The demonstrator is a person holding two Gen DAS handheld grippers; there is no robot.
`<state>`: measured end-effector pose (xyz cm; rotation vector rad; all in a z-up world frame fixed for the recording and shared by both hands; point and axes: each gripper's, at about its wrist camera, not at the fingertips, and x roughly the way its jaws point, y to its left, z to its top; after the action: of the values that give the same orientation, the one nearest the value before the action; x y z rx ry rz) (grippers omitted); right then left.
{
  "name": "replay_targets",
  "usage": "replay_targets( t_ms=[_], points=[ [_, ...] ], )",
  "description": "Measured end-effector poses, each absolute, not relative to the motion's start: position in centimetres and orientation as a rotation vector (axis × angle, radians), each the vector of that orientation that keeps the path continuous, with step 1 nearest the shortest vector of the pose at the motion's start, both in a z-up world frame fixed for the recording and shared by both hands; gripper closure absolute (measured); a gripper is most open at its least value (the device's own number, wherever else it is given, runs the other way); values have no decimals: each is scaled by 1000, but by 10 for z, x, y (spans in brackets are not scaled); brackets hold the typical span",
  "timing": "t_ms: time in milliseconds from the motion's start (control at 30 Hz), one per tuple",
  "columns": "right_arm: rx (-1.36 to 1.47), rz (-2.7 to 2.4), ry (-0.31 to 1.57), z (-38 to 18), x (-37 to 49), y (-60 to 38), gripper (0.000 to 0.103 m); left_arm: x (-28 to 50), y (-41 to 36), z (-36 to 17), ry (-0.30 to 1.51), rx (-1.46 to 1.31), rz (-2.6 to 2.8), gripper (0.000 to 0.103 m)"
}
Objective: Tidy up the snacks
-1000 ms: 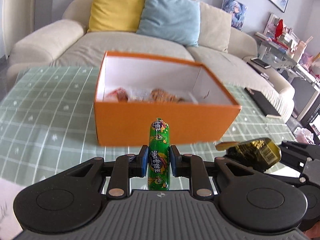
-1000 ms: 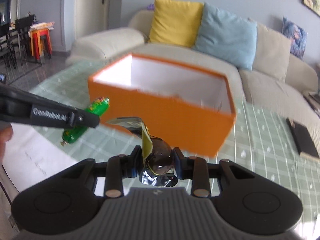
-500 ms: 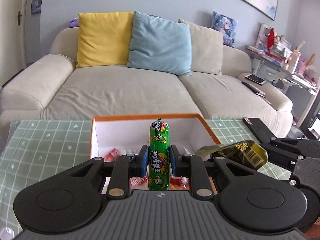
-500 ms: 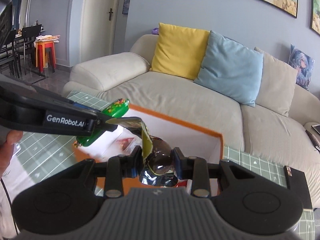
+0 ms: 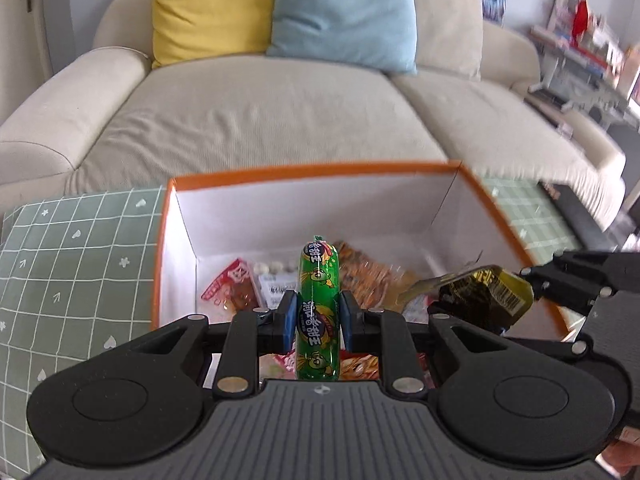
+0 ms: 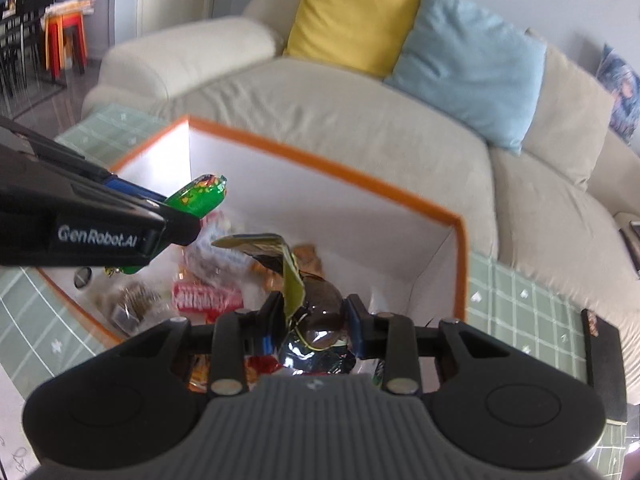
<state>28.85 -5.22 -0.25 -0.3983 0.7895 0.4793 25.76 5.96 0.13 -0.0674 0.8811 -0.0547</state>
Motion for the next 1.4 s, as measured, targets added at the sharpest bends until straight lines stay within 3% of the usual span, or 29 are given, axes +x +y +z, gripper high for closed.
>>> replay_targets(
  t_ms=[467,600,800,967,1233,1400],
  points=[
    [-341,481,977,-30,310,-53,71,275,59,-34,1101,-1,-15,78],
    [-378,484,983,-23,309,-49,59,276,56,-33,1120,7,-12,77],
    [-378,464,1013,-4,306,-51,43,267,48,-9,1090,35,-21,60],
    [-414,410,978,22,295,-57,26,252,45,22,1023,102,15,29],
    [-263,356,787,85,253,-93,4,189,38,79,711,154,101,19],
    [-157,317,676,106,207,-114,4,139,25,99,525,165,126,14]
  ],
)
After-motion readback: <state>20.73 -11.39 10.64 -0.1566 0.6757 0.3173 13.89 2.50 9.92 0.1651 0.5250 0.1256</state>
